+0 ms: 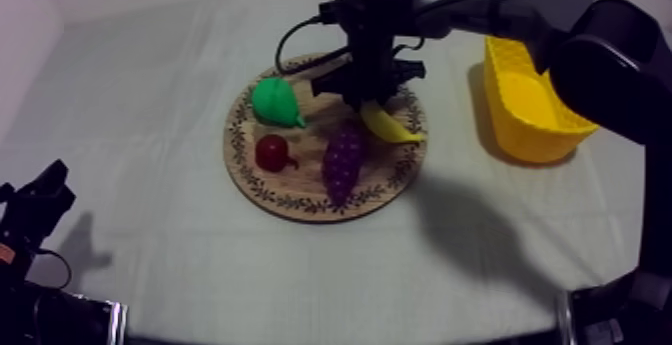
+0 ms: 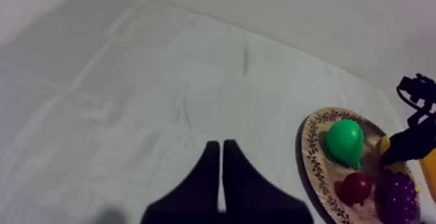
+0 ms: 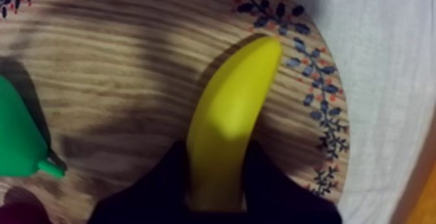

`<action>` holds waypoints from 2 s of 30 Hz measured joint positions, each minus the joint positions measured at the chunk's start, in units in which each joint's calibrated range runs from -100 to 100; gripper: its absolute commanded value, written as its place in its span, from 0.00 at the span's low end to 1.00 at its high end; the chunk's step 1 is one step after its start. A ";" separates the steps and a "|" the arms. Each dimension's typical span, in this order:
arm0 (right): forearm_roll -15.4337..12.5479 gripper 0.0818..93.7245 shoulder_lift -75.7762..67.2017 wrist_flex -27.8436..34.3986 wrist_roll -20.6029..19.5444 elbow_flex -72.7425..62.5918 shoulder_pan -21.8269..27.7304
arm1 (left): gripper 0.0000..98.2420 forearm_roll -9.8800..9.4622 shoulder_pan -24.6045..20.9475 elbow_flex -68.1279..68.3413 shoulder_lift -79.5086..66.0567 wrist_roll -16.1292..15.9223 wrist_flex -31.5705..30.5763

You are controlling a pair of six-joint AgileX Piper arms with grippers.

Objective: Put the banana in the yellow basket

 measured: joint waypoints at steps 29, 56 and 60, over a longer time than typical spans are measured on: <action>7.61 0.09 -37.38 2.87 1.74 13.42 -0.17 | 0.00 0.00 0.00 0.00 0.00 0.00 0.00; 0.43 0.10 -61.75 -20.04 14.57 45.55 24.00 | 0.00 0.00 0.00 0.00 0.00 0.00 0.00; 1.21 0.10 -58.70 -22.13 13.98 45.65 25.23 | 0.00 0.00 0.00 0.00 0.00 0.00 0.00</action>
